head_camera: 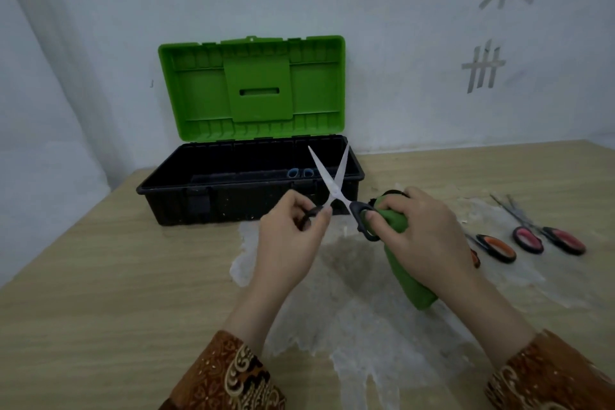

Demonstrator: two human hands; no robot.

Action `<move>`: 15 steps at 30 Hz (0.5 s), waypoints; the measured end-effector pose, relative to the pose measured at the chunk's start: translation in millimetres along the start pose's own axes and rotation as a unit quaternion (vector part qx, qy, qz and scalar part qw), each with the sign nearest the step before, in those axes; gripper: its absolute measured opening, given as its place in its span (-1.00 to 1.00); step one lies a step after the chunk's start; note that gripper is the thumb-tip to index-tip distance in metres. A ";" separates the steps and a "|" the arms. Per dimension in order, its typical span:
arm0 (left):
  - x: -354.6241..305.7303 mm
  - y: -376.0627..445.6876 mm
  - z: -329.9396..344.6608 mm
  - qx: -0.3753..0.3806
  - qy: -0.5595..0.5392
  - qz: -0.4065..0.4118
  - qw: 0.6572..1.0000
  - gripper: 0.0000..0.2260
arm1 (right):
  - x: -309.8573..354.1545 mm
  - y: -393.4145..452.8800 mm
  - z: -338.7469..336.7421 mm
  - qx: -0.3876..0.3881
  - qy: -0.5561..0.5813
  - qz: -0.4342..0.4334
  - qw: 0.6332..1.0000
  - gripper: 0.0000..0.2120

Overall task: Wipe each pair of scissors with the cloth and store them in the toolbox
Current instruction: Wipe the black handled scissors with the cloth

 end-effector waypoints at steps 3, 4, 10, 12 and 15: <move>10.0 -2.7 10.6 -0.005 -0.341 -0.221 0.914 -0.83 | -2.6 -1.1 2.9 -0.015 -0.005 0.020 1.000 -0.79; 10.2 -2.8 14.3 -0.011 -0.394 -0.231 0.889 -0.87 | -2.1 -2.0 5.4 -0.013 -0.005 0.024 1.000 -0.79; -0.7 -13.6 30.2 -0.030 -0.374 -0.164 0.912 -0.84 | -2.7 -3.5 8.7 -0.012 0.005 0.043 0.999 -0.81; -5.7 -15.0 30.4 -0.034 -0.359 -0.128 0.924 -0.79 | -2.4 -4.4 9.6 -0.010 0.003 0.044 0.999 -0.80; -15.7 -15.9 30.4 -0.038 -0.359 -0.077 0.929 -0.78 | 1.3 -7.6 11.9 -0.007 0.005 0.038 0.999 -0.78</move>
Point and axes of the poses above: each hand's wrist, its own y-axis towards the middle knuckle, its own z-axis out of the palm, x = y × z, the point moved 4 cm from there along y, towards the middle knuckle, and after that the axes turned 9 degrees about z, right-handed, at the moved point
